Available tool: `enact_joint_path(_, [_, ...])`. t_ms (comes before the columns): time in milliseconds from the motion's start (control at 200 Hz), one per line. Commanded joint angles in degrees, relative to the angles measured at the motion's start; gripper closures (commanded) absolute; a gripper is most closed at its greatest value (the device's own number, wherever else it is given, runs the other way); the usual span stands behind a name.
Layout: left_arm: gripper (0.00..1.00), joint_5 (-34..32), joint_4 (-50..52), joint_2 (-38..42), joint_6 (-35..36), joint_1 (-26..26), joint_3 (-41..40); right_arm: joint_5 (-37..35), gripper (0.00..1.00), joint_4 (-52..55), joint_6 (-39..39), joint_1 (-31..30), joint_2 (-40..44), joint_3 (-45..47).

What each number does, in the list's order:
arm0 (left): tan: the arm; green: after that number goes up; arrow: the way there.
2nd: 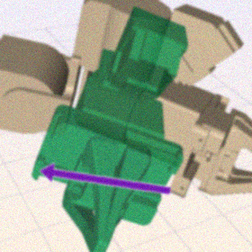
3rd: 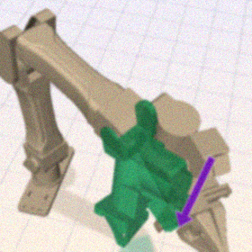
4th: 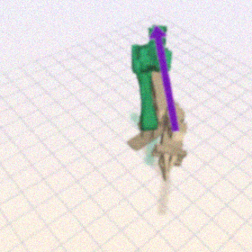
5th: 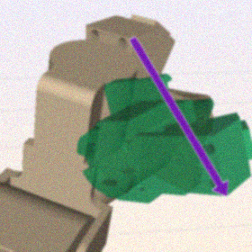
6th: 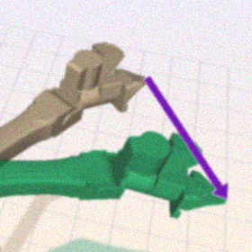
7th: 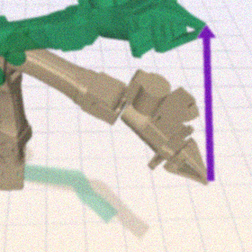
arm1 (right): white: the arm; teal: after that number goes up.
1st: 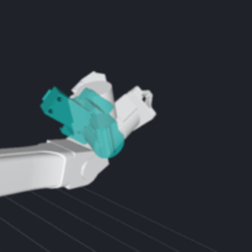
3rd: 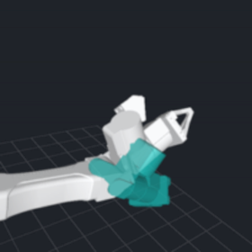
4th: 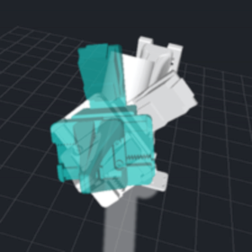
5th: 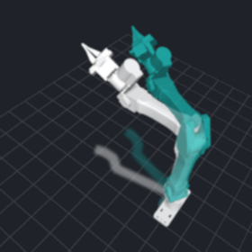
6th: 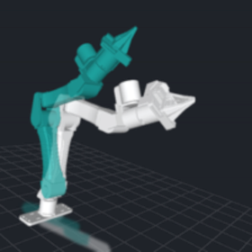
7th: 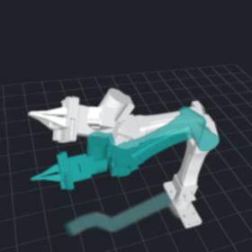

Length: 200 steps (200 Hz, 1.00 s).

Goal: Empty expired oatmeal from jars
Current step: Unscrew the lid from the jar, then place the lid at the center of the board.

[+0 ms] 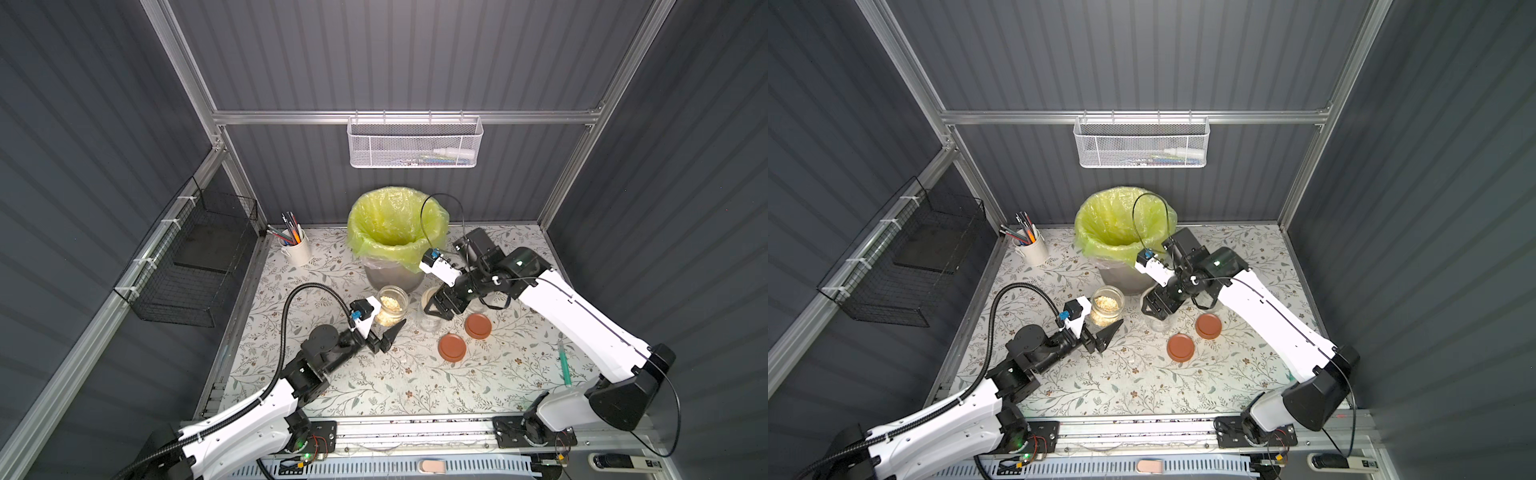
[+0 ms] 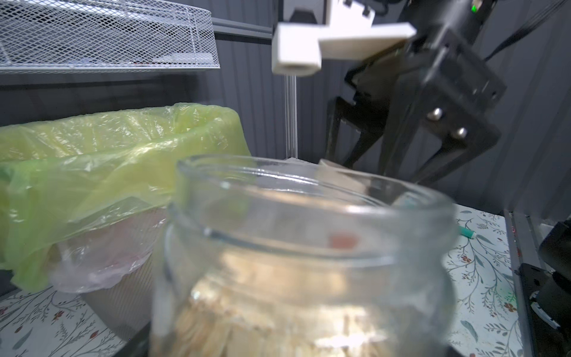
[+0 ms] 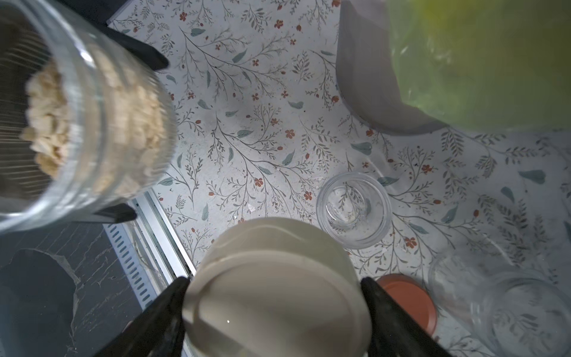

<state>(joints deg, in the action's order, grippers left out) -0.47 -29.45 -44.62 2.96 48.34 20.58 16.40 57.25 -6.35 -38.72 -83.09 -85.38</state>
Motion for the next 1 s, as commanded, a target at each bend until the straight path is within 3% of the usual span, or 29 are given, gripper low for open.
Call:
enact_joint_path(0, [0.86, -3.9, 3.96, 4.85, 0.84, 0.16, -0.82, -0.65, 0.32, -8.22, 5.35, -1.11, 2.64, 4.81])
enact_joint_path(390, [0.86, -9.67, 12.89, 16.4, -1.45, 0.12, -4.99, -4.04, 0.33, -20.42, 13.42, -9.48, -1.55, 16.86])
enact_joint_path(996, [0.87, -17.02, 15.78, 21.77, -7.23, 0.17, -8.53, -8.3, 0.33, -25.36, 17.54, -17.87, -15.47, 16.64])
